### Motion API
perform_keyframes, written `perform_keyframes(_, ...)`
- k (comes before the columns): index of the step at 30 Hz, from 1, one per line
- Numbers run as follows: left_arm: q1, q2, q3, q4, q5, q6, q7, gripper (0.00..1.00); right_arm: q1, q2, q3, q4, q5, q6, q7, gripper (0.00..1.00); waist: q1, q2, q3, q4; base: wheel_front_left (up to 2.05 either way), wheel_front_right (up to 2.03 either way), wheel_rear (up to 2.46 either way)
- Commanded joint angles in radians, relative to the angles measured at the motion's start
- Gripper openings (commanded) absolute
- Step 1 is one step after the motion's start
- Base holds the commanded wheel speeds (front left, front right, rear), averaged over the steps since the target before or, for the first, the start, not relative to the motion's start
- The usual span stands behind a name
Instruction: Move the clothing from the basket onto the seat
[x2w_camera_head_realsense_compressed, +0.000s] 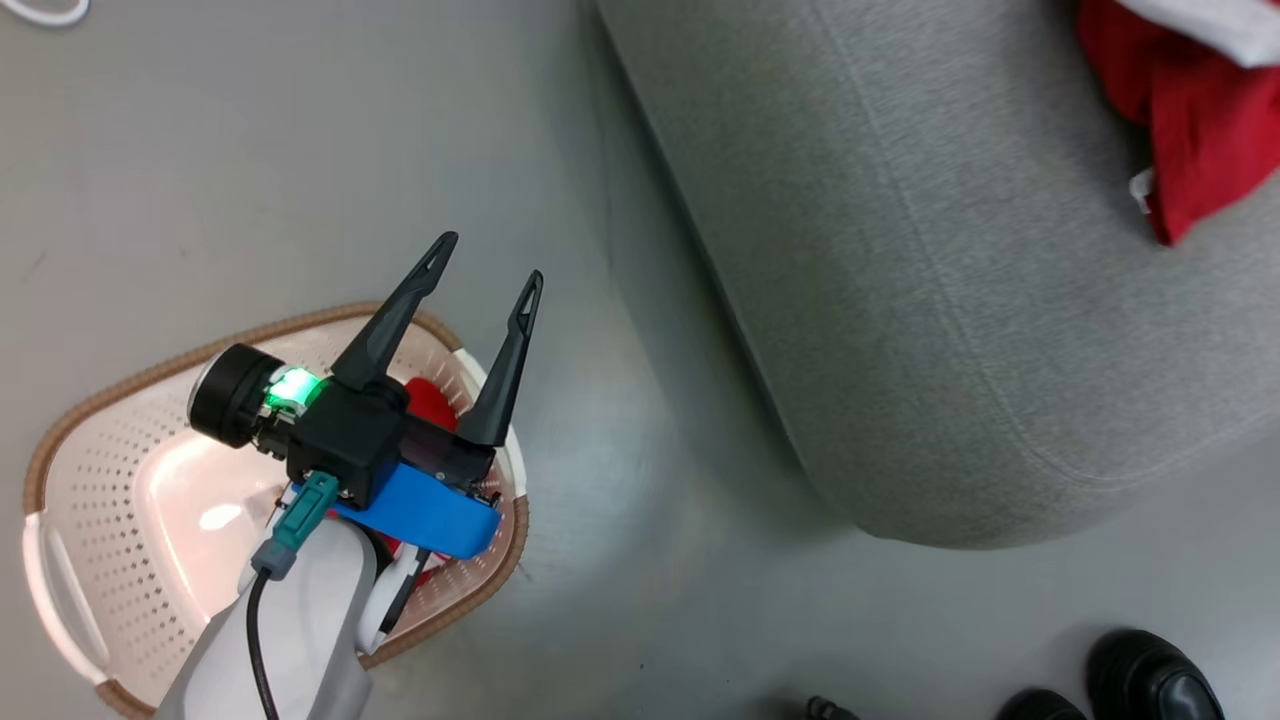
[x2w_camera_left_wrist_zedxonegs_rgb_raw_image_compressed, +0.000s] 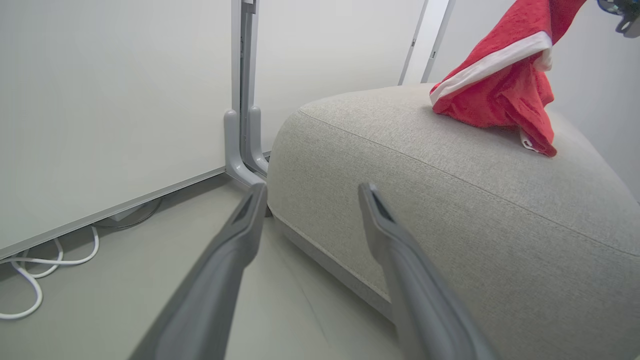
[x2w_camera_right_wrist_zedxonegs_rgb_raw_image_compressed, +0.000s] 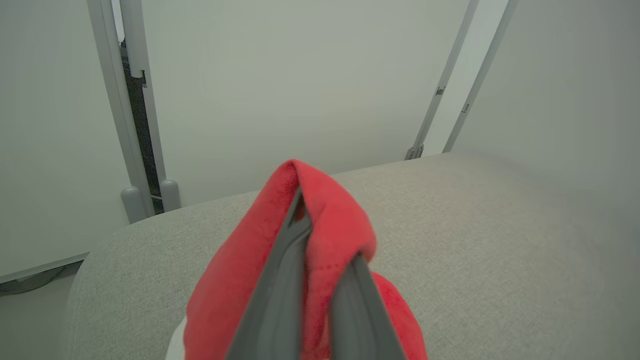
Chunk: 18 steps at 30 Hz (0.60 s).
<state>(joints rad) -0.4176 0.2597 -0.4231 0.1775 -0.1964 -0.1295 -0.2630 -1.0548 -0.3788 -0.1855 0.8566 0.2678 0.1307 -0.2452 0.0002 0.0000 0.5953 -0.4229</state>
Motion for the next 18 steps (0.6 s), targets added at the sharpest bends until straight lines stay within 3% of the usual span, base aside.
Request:
perform_keyframes(1, -0.019, 0.007, -0.001, -0.010, 0.002, -0.001, -0.003, 1.00, 0.025, 0.005, -0.012, 0.028, -0.027, 0.000, -0.011, 0.00, -0.0002, 0.0000, 0.036, 0.028, 0.00, 0.00, 0.00)
perform_keyframes(9, -0.015, 0.012, 0.006, -0.028, 0.004, 0.000, -0.003, 1.00, 0.061, 0.027, -0.096, 0.156, -0.104, 0.000, -0.020, 0.00, -0.0002, 0.0000, 0.061, 0.057, 0.00, 0.00, 0.00)
perform_keyframes(16, -0.023, 0.011, 0.012, -0.025, 0.010, 0.000, -0.003, 1.00, 0.049, 0.050, -0.146, 0.146, -0.169, 0.000, -0.021, 0.00, -0.0002, 0.0000, 0.066, 0.061, 0.00, 0.00, 0.00)
perform_keyframes(17, -0.023, 0.010, 0.012, -0.023, 0.010, 0.000, -0.003, 1.00, 0.048, 0.050, -0.150, 0.144, -0.176, 0.000, -0.021, 0.09, -0.0002, 0.0000, 0.065, 0.062, 0.00, 0.00, 0.00)
perform_keyframes(18, -0.024, 0.008, 0.011, -0.021, 0.011, 0.000, -0.003, 1.00, 0.047, 0.050, -0.153, 0.143, -0.183, 0.000, -0.021, 0.35, -0.0002, 0.0000, 0.064, 0.062, 0.00, 0.00, 0.00)
